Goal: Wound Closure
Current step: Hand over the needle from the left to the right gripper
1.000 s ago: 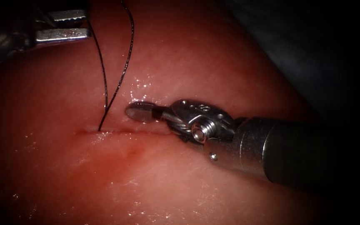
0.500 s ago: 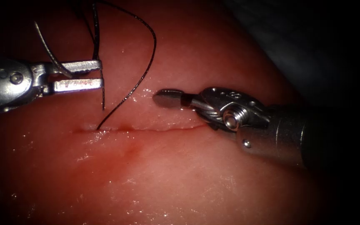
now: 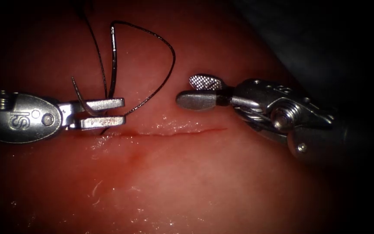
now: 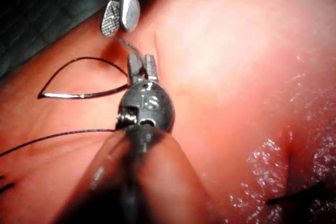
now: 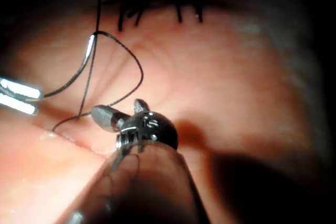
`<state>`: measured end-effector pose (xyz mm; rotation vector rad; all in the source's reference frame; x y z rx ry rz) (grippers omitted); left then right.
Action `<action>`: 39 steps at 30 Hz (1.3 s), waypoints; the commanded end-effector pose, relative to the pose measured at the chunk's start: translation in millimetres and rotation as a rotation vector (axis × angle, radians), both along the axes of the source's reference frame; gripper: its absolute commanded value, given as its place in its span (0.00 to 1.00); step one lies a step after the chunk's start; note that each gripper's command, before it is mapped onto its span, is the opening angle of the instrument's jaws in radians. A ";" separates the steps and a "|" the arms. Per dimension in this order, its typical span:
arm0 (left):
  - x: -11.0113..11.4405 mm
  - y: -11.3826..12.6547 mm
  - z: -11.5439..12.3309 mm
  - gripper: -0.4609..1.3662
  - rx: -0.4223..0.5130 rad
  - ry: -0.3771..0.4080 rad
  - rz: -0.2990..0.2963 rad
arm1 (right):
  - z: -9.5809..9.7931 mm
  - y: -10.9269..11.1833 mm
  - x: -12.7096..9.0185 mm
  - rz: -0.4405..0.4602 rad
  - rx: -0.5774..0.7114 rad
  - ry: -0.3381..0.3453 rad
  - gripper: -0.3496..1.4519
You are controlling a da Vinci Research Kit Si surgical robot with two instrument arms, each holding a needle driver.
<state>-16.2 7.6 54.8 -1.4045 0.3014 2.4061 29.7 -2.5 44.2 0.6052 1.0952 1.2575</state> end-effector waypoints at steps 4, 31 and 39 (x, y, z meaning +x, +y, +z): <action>-0.5 -0.3 0.2 0.06 -0.082 0.049 0.032 | -1.2 0.1 -0.3 0.039 0.078 0.049 0.62; -6.0 -2.6 0.1 0.06 -0.310 0.127 0.086 | 0.2 -0.5 4.2 0.086 0.309 0.174 0.57; -7.0 -2.9 -0.2 0.06 -0.329 0.117 0.098 | 1.1 -0.8 5.2 0.102 0.341 0.180 0.57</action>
